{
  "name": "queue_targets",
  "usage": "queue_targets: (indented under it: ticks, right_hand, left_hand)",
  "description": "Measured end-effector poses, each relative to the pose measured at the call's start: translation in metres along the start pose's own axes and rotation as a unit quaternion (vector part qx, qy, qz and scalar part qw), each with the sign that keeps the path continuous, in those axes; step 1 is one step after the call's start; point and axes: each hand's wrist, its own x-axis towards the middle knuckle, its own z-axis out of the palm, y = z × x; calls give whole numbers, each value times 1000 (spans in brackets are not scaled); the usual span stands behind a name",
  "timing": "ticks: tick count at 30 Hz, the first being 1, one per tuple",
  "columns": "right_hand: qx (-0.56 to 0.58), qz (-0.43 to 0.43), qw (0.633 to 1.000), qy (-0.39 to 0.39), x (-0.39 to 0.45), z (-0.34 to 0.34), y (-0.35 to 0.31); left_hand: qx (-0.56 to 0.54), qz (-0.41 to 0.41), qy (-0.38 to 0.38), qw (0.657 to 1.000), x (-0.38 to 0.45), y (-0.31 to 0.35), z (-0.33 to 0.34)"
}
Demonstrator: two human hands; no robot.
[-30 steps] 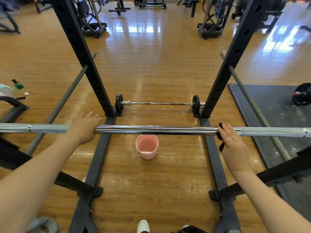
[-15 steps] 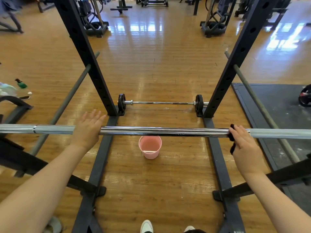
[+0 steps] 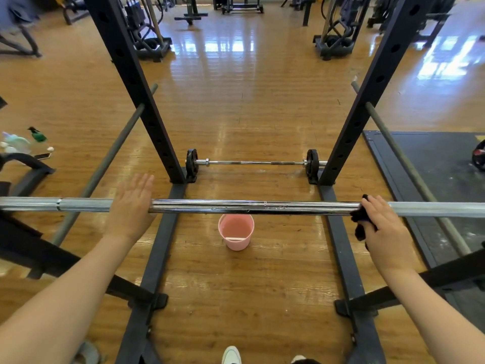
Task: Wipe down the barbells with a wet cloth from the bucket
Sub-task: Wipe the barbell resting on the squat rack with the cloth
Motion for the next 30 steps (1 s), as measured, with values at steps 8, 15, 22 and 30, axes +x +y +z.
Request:
queue_targets:
  ticks: [8, 15, 22, 30]
  right_hand:
    - [-20, -59, 998, 22, -3, 5, 5]
    - [-16, -9, 998, 57, -1, 11, -4]
    - [-37, -38, 997, 55, -1, 5, 9]
    - [-44, -93, 994, 22, 2, 11, -10]
  left_hand:
    - [38, 13, -41, 998, 7, -2, 6]
    - [97, 38, -236, 966, 28, 2, -22]
    - [98, 25, -254, 962, 27, 4, -26]
    - [61, 0, -173, 983, 20, 5, -20]
